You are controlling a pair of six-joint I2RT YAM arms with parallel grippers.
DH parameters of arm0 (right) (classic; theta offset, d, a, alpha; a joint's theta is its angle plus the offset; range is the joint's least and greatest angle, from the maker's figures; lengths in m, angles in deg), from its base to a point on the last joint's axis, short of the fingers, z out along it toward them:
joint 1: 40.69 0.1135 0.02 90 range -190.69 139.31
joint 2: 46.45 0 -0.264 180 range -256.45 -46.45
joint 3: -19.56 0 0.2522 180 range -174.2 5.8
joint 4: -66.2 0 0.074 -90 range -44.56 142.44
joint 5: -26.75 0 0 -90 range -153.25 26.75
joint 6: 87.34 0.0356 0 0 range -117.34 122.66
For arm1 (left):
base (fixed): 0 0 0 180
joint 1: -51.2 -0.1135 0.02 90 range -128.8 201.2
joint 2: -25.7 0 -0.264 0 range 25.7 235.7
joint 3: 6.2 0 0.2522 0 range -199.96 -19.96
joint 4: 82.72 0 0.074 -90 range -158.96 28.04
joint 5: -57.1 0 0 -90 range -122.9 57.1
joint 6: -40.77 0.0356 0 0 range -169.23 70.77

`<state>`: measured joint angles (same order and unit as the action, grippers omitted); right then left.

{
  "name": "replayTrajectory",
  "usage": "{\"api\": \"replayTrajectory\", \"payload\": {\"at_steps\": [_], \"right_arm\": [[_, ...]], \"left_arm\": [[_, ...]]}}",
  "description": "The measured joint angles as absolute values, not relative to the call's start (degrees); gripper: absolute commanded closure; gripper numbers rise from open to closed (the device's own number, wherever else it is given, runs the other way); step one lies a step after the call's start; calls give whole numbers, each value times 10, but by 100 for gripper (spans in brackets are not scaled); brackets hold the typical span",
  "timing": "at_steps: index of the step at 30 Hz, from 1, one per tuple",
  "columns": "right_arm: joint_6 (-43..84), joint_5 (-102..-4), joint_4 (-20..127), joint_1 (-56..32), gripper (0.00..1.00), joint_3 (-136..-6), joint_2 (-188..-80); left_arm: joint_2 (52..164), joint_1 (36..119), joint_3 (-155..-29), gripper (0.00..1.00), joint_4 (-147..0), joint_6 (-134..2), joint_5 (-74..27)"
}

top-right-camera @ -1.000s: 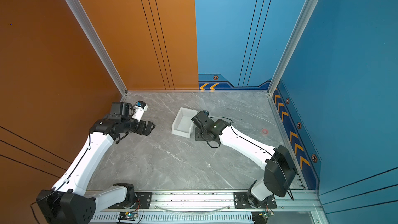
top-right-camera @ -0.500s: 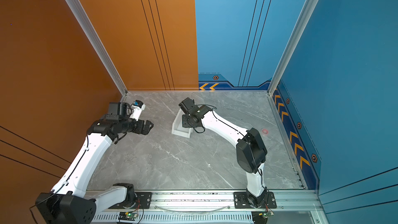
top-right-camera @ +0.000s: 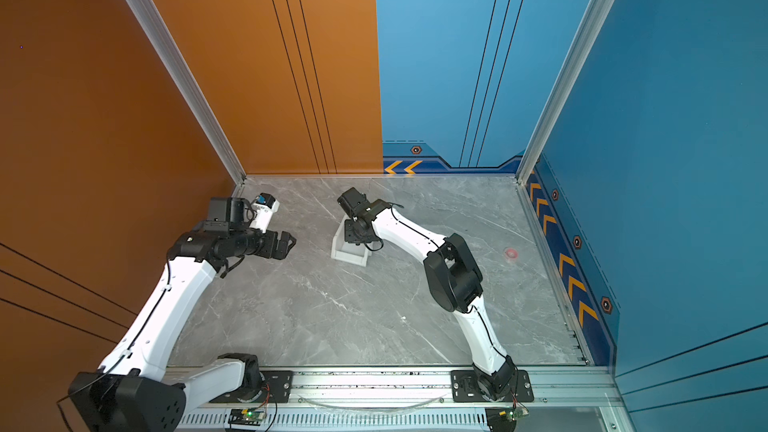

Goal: Put the screwdriver in the bin
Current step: 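Carry the screwdriver with the right gripper over the white bin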

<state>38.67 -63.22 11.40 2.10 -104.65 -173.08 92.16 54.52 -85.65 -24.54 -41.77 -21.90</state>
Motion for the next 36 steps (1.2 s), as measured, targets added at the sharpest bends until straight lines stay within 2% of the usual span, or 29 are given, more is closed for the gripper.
{"api": "replayTrajectory", "payload": {"at_steps": [14,36], "right_arm": [[391,-617,115,17,89,-1063,-1766],[388,-612,111,26,87,-1065,-1767]], "left_arm": [[922,545,-857,2,-245,-418,-217],[922,545,-857,2,-245,-422,-217]]}}
